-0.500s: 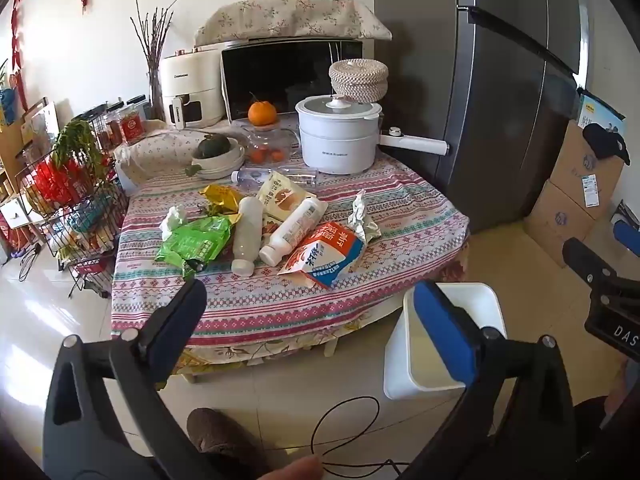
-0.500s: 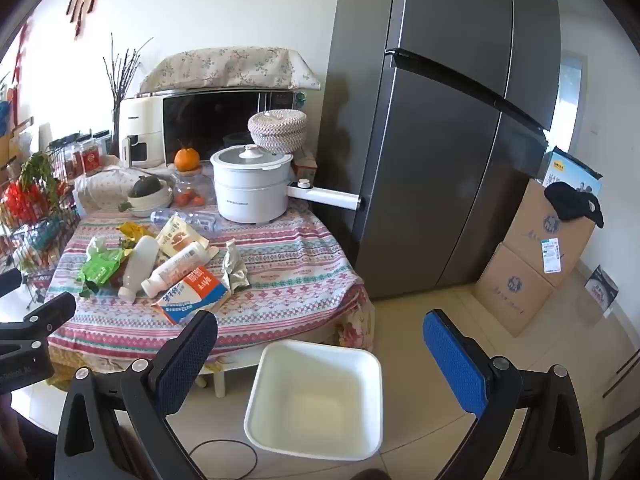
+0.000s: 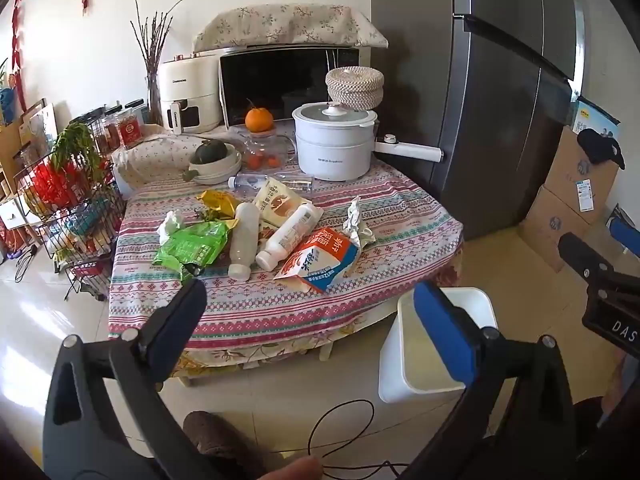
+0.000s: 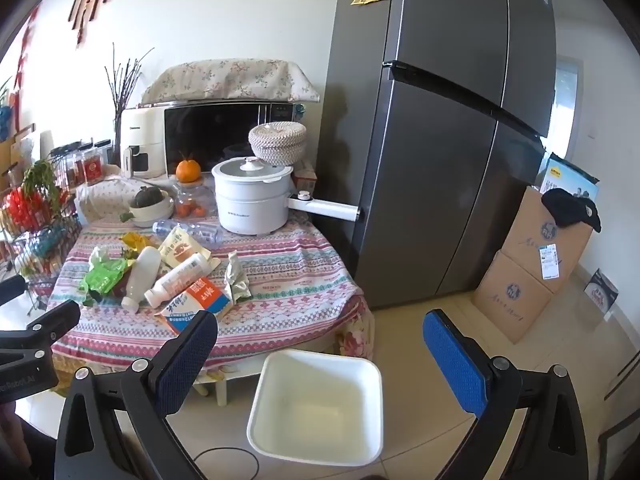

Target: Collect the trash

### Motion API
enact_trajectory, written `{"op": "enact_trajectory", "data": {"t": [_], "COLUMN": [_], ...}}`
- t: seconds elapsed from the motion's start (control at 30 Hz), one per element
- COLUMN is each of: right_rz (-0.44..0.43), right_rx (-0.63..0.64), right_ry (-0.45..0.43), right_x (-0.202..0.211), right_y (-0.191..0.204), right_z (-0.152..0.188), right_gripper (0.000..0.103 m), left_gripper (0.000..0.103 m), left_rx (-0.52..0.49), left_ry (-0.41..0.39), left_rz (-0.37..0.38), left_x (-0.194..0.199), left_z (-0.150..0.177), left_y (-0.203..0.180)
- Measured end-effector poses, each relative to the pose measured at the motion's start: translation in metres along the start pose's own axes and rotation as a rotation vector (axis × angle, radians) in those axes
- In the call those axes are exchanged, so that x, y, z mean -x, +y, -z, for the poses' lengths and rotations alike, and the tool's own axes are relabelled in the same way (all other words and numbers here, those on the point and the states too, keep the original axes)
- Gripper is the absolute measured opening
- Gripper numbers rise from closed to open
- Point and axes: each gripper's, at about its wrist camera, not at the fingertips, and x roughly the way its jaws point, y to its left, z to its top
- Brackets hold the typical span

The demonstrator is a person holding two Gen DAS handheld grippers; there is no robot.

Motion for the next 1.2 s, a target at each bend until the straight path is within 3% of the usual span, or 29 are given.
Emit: {"op": "enact_trajectory", "data": {"t": [1.2], "right_rz": [-0.015], "right_rx": [0.003], "right_ry": [-0.01], "right_x": [-0.0035], "right_y": [0.0057], "right_z": [0.0006], "right_gripper": [0.103], "left_gripper": [0.103], "left_rx": [0.014], "left_ry": [-0.011], "left_rz": [0.014], "left_x": [-0.001], "left_z": [-0.0019], "left_y": [0.0031]}}
